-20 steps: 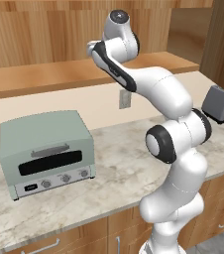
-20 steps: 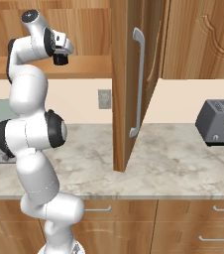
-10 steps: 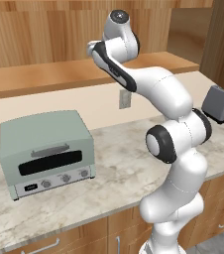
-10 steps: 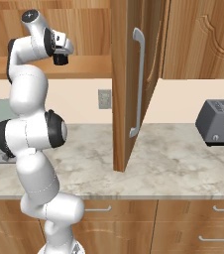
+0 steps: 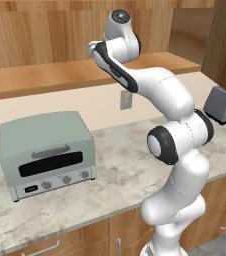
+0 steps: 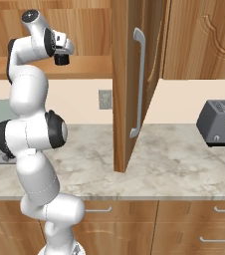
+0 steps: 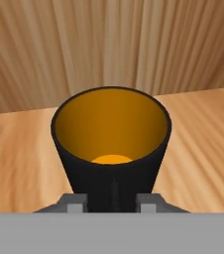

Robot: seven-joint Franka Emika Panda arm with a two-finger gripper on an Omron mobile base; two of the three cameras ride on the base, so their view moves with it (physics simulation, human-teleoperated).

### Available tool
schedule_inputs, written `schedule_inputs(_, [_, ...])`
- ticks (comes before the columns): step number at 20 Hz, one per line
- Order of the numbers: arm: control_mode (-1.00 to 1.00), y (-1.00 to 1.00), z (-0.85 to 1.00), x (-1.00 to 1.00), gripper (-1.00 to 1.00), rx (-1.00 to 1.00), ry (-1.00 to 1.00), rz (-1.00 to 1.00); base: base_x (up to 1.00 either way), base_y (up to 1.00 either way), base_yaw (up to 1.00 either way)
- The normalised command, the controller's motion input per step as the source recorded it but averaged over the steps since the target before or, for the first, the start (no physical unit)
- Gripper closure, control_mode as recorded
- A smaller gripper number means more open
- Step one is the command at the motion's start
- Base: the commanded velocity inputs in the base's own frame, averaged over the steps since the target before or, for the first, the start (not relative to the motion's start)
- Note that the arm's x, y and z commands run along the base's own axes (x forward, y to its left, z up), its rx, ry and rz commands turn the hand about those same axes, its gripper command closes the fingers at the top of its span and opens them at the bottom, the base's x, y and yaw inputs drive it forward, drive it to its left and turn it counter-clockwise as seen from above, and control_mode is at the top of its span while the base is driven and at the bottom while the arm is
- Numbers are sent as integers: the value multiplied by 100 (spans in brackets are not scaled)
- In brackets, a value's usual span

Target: Open the cabinet directly in front. Then move the liquor and the mug to the dining counter with the candle on it.

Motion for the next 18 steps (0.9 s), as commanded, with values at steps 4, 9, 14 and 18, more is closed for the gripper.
schedule_inputs(4, [-100,0,0,0,100,0,0,0,0,0,0])
schedule_inputs(9, [-100,0,0,0,100,0,0,0,0,0,0])
schedule_inputs(14, [-100,4,-1,-20,100,0,0,0,0,0,0])
schedule_inputs(18, [-100,43,-24,-90,100,0,0,0,0,0,0])
